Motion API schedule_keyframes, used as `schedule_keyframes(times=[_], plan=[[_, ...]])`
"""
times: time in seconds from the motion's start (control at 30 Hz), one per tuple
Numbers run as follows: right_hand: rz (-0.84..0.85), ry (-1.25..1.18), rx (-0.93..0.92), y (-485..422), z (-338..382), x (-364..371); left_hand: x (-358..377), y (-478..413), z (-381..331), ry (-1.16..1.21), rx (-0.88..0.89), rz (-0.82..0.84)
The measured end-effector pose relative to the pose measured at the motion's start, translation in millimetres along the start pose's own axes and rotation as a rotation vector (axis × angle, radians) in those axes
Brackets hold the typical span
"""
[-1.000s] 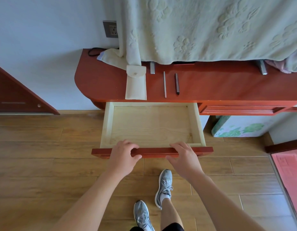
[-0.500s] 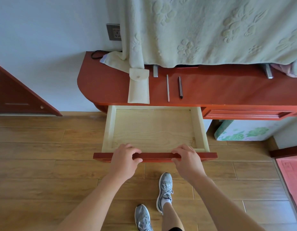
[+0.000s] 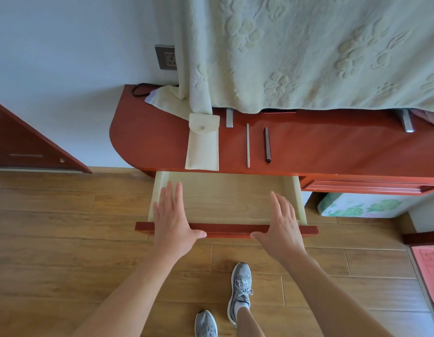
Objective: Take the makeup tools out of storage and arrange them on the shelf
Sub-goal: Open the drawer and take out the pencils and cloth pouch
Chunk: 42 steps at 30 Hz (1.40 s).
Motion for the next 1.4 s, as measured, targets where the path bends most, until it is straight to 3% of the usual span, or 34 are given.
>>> schedule_keyframes(times=[0.33,0.57,1.1,1.4], plan=[[-0.025,0.169,0.030,-73.2,3.1,-14.4,-7.0,-71.5,8.1,-0.137,-0.045,0.016],[-0.080,0.202,0.007,-97.6,2.1,-14.3,-6.0,-93.0,5.7,-0.196,0.007,-0.093],[-0.523,0.028,-0.027,-115.8,-5.8,16.0,18.6,-115.2,17.9,-0.122,0.056,-0.474],[-0.630,0.026,-0.042,-119.9,-4.9,21.9,25.6,-121.5,19.6,-0.133,0.030,-0.522]])
Point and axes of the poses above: each hand's wrist, its own y-axis away from the middle knuckle, its own x-axis out of the palm, z = x × y, the point moved 1 cm from there along -y, towards the middle knuckle, and after that the axes turned 5 degrees about x, right-handed, at the moved point
